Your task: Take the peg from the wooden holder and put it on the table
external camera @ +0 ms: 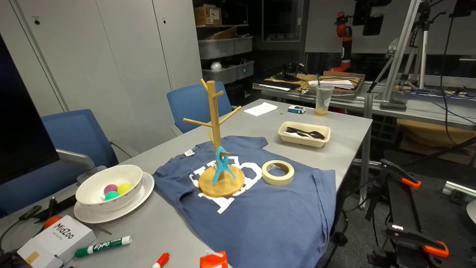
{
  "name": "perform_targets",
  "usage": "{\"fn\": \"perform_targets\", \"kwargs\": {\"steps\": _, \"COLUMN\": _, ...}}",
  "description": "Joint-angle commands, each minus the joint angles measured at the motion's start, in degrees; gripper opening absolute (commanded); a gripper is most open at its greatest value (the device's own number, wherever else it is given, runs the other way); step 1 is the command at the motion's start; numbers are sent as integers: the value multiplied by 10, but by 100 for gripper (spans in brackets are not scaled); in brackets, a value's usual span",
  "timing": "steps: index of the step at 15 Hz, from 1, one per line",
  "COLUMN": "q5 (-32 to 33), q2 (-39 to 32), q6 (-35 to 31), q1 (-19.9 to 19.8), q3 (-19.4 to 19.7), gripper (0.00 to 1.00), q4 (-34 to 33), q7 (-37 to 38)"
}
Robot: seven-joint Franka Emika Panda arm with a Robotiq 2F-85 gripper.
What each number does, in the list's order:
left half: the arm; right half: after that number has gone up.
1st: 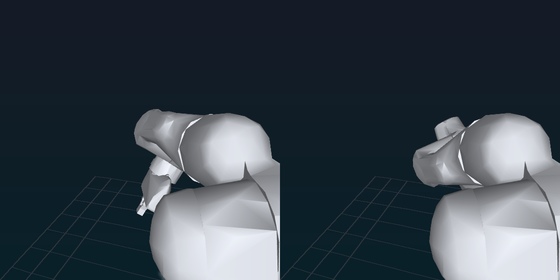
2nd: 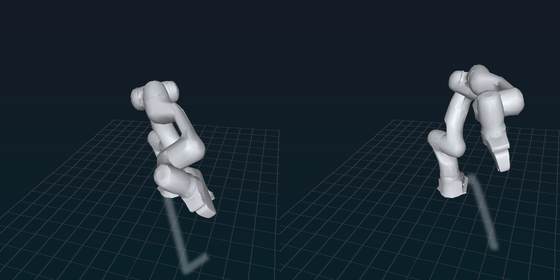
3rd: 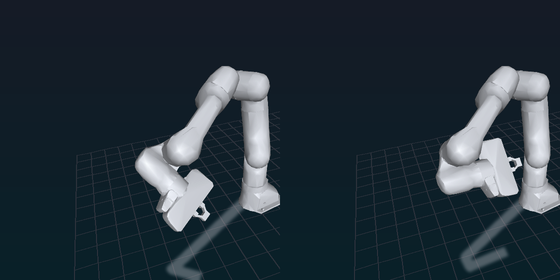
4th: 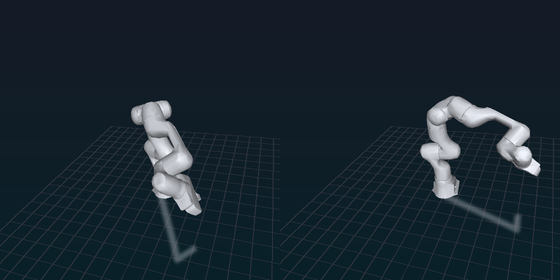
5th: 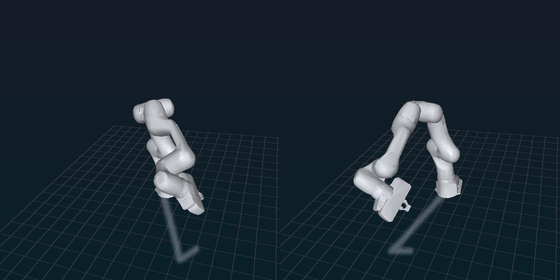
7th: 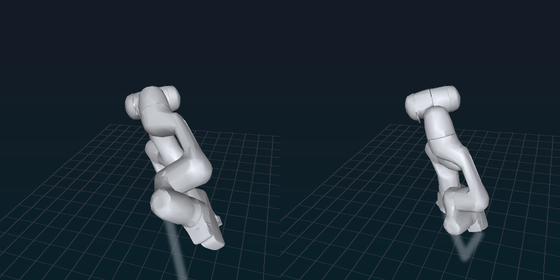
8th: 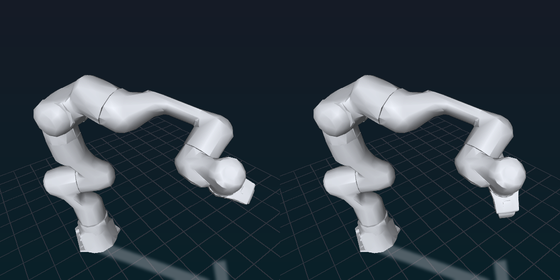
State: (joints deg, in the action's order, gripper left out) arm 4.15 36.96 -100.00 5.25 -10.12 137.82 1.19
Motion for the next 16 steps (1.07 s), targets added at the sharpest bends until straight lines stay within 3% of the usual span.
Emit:
{"fn": "perform_targets", "kwargs": {"steps": 1, "q5": 4, "q2": -2, "q6": 2, "q1": 9, "q3": 7, "gripper": 100, "q4": -2, "q7": 4}}
{"fn": "perform_targets", "kwargs": {"steps": 8, "q5": 2, "q2": -2, "q6": -4, "q1": 10, "q3": 4, "gripper": 100, "q4": -2, "q7": 9}}
{"fn": "perform_targets", "kwargs": {"steps": 16, "q5": -5, "q2": -16, "q6": -86, "q1": 10, "q3": 11, "gripper": 100, "q4": 35, "q7": 12}}
